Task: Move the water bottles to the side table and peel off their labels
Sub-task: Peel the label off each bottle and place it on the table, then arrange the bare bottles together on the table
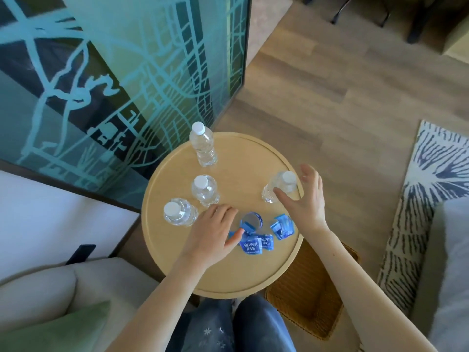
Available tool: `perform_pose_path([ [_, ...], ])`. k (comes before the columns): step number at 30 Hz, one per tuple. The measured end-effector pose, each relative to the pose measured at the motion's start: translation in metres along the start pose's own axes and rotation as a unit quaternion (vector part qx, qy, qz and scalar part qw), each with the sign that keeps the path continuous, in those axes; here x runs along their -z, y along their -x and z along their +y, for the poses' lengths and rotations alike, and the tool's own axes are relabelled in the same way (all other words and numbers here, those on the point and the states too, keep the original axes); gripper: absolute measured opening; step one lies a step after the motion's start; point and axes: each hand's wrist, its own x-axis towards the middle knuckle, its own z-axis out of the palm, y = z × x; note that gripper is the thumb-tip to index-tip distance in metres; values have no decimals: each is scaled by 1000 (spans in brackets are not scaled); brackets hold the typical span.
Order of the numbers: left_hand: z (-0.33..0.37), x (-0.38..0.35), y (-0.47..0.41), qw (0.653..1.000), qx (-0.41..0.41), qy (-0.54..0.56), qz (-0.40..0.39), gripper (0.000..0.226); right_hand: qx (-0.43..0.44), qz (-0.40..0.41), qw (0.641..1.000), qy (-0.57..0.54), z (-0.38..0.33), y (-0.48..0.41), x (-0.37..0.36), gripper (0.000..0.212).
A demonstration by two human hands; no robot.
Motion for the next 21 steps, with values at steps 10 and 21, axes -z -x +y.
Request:
perform_pose_path([
  [10,15,94,20,996,-38,-25,81,43,221,31,961,165,-68,72,51,34],
  [21,35,108,101,999,19,-46,6,55,226,-40,936,268,-50,164,40,37],
])
